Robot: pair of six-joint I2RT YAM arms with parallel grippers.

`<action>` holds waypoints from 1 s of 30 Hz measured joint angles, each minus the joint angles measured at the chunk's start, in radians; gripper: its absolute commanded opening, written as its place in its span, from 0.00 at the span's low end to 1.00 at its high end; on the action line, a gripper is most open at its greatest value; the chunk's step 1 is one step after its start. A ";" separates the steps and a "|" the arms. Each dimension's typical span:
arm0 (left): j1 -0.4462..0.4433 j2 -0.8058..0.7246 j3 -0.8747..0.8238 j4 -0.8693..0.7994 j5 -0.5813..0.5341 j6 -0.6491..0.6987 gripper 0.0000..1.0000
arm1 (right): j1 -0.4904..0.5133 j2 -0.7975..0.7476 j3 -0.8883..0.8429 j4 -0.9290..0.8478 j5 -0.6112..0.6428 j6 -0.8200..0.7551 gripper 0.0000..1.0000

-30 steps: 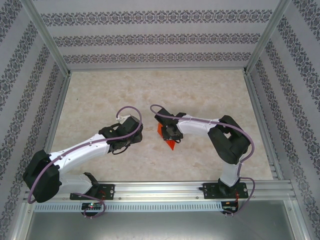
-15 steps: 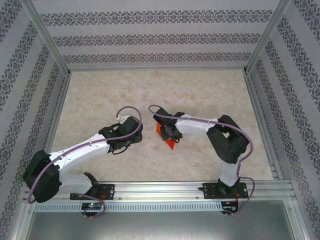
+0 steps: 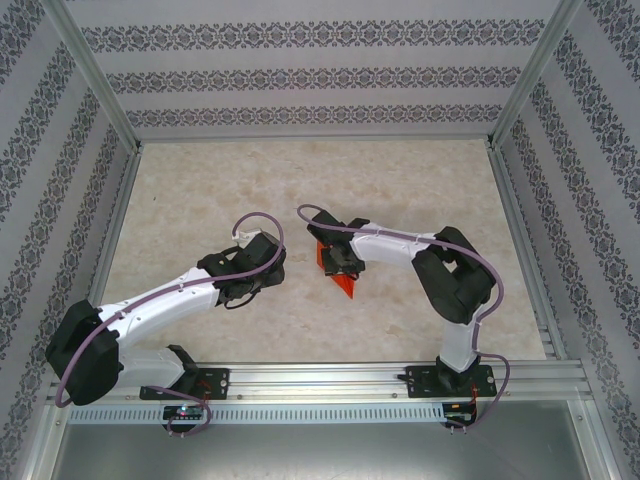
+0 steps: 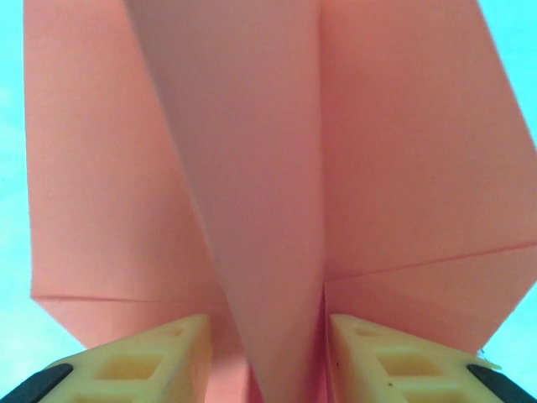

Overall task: Fold a paper plane with a square sheet of paper (pick it up from the middle)
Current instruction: Move a paper plane to the center of the table.

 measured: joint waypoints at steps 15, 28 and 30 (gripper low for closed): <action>0.000 0.000 0.000 0.000 0.000 0.000 0.49 | -0.027 0.059 0.079 0.000 -0.011 0.027 0.42; 0.000 -0.008 0.000 -0.001 -0.005 0.000 0.49 | -0.030 0.066 0.153 -0.026 -0.015 0.097 0.49; 0.000 -0.023 0.000 -0.001 -0.010 0.000 0.49 | -0.030 0.008 0.153 -0.044 -0.014 0.091 0.54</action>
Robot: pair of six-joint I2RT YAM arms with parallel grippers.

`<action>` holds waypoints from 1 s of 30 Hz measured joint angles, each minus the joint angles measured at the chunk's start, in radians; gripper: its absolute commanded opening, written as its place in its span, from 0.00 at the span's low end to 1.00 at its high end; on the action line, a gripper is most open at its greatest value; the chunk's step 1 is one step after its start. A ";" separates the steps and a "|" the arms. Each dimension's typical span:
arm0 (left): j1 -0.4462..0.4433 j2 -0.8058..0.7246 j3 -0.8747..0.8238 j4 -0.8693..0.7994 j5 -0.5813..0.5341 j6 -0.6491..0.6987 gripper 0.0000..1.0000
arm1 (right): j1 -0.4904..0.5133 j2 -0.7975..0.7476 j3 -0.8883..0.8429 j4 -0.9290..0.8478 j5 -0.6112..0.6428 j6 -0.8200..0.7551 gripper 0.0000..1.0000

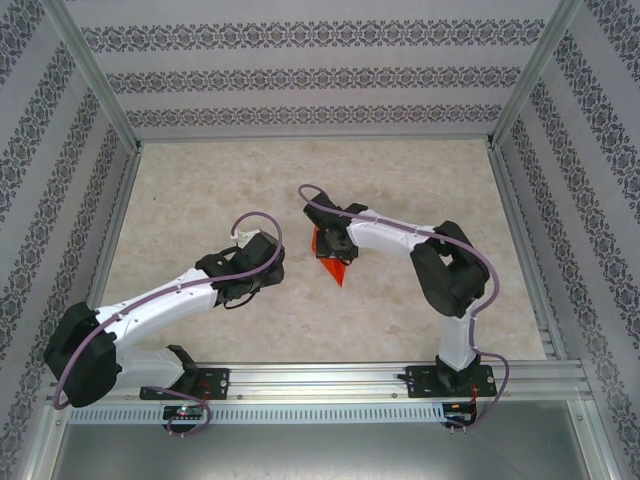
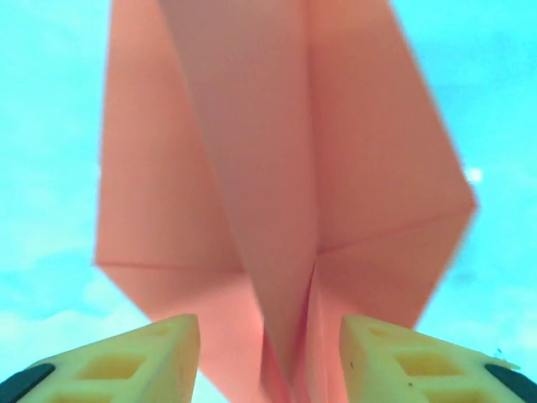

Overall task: Fold a paper plane with a square sheet of paper (pick it up from the middle)
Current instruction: Move a paper plane to the center of the table, then reset both arms

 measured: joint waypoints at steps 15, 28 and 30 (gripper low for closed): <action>0.000 -0.117 0.000 -0.007 -0.109 0.006 0.56 | -0.011 -0.847 -0.297 0.125 0.290 -0.181 0.98; 0.000 -0.162 -0.001 -0.006 -0.182 0.043 1.00 | -0.184 -1.232 -0.739 0.235 0.509 -0.333 0.98; 0.000 -0.162 -0.001 -0.007 -0.189 0.046 1.00 | -0.226 -1.252 -0.788 0.273 0.504 -0.370 0.98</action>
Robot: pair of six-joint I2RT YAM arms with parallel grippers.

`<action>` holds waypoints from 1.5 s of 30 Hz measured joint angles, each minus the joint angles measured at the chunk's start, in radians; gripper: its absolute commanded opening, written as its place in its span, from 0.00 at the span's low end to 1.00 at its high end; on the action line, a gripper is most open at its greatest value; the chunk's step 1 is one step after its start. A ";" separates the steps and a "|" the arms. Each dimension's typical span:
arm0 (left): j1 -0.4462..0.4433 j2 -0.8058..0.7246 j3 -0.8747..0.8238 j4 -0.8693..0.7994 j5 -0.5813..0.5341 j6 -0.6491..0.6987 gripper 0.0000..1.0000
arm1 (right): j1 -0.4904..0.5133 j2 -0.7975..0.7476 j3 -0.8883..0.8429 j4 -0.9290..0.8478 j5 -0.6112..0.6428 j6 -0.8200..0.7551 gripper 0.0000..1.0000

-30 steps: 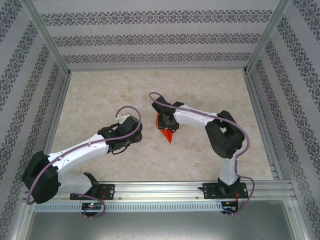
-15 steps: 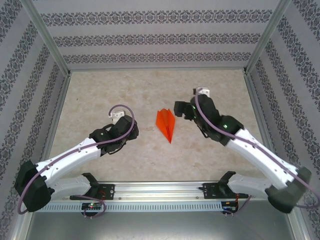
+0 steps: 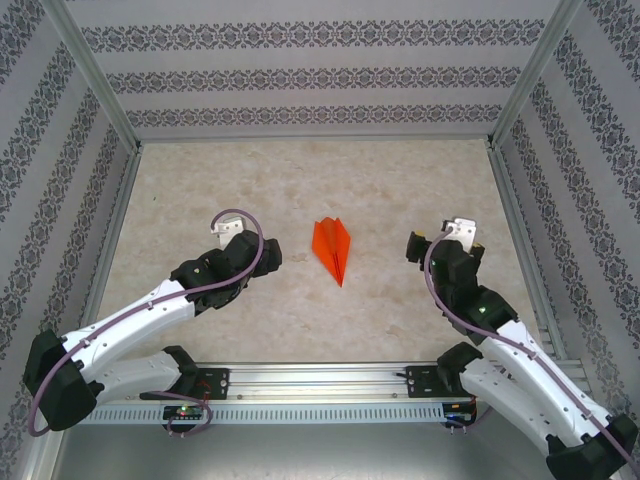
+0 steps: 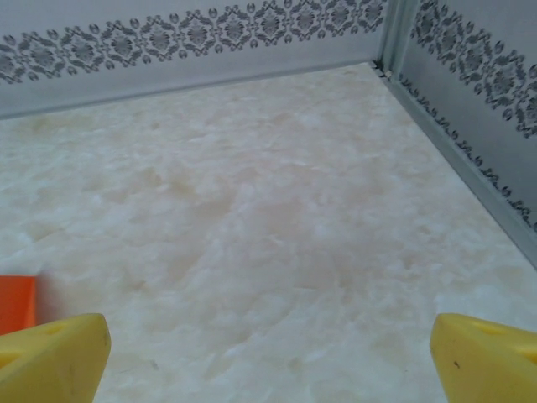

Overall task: Fold a paper plane with a square sheet of paper (pick it up from the middle)
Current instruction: Reset both arms

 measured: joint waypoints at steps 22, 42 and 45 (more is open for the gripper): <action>0.000 -0.043 -0.002 -0.016 -0.134 0.110 1.00 | -0.444 0.581 -0.177 0.726 -0.278 -0.275 0.98; 0.327 -0.096 -0.048 0.048 -0.234 0.339 1.00 | -0.503 0.854 -0.188 1.276 -0.491 -0.317 0.98; 0.425 -0.079 -0.070 0.090 -0.256 0.360 1.00 | -0.503 0.854 -0.188 1.276 -0.492 -0.317 0.98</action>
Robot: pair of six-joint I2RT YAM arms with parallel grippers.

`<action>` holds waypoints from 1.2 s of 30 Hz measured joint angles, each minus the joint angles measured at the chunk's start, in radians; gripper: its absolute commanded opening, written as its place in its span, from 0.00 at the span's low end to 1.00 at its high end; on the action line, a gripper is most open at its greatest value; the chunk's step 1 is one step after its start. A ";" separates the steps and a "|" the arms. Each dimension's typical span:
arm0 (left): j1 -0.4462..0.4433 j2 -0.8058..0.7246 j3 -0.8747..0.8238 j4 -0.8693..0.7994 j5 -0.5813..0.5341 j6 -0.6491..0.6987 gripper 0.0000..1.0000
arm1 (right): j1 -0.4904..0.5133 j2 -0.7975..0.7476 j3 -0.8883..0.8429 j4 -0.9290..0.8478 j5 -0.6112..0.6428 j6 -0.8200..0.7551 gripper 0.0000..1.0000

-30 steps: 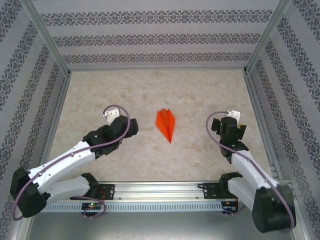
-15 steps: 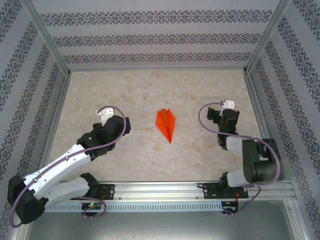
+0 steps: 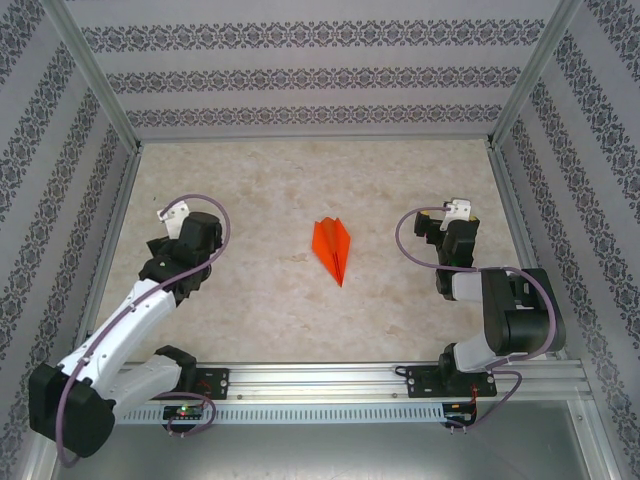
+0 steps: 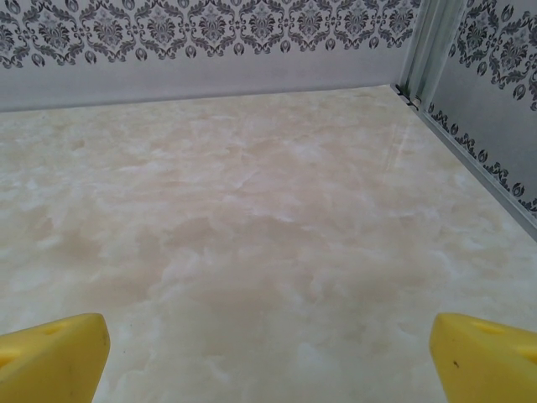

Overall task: Fold a paper plane with a square sheet of paper (pick it up from the middle)
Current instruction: Reset both arms

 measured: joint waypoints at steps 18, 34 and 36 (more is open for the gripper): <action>0.119 0.338 -0.346 0.906 0.178 0.469 1.00 | 0.000 0.000 0.000 0.000 -0.002 0.000 0.98; 0.269 0.560 -0.341 1.291 0.525 0.541 1.00 | 0.000 0.000 0.000 0.004 -0.002 0.000 0.98; 0.269 0.560 -0.341 1.301 0.529 0.541 1.00 | 0.000 0.000 0.000 0.005 -0.002 0.000 0.98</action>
